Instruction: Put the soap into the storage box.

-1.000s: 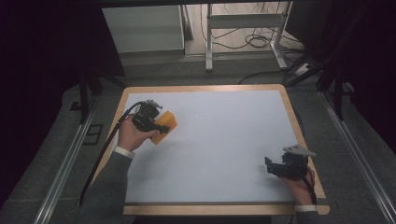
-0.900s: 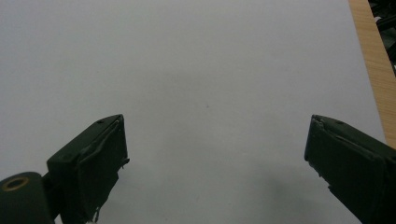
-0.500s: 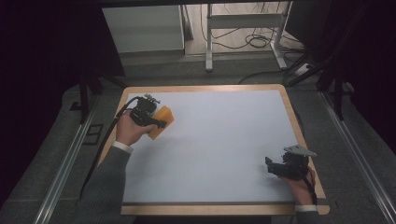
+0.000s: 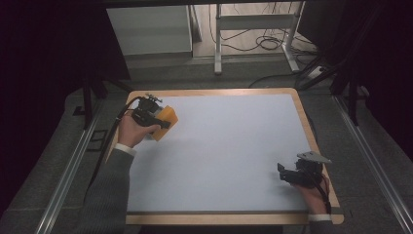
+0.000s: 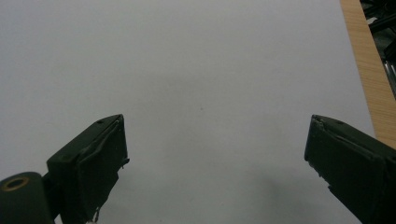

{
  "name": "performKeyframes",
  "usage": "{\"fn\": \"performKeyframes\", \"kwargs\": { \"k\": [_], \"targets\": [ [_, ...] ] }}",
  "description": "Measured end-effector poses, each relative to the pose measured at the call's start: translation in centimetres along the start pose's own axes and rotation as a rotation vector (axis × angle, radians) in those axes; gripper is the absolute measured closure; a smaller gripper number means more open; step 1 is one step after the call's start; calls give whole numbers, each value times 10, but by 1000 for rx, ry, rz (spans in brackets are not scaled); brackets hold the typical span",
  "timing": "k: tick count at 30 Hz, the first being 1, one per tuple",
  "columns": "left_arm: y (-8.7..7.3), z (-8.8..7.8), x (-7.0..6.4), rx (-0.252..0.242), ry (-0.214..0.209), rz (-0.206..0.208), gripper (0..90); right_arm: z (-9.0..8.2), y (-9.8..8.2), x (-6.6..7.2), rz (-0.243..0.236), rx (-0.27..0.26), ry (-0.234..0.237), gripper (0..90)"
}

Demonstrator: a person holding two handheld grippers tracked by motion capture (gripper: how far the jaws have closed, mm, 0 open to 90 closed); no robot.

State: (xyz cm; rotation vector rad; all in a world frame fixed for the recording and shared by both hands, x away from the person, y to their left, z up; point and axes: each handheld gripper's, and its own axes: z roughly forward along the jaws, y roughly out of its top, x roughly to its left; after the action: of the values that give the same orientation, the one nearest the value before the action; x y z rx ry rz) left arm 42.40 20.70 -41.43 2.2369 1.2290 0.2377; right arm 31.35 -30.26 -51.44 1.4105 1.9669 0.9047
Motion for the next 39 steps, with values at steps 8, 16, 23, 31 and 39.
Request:
{"fn": "performKeyframes", "kwargs": {
  "k": [8,16,23,31,39],
  "targets": [
    [4,-2,7,-2,2,-21,607,-1,1,0,2,-11,-2,58],
    [8,-2,13,4,9,-32,607,-1,1,0,3,-11,0,58],
    [11,1,18,4,12,-44,607,-1,1,0,1,-11,0,58],
    [15,2,26,3,35,-57,607,-1,1,0,2,-11,-1,58],
    [19,3,32,3,43,-73,607,-2,1,0,-2,-14,-4,58]
  ]
}}
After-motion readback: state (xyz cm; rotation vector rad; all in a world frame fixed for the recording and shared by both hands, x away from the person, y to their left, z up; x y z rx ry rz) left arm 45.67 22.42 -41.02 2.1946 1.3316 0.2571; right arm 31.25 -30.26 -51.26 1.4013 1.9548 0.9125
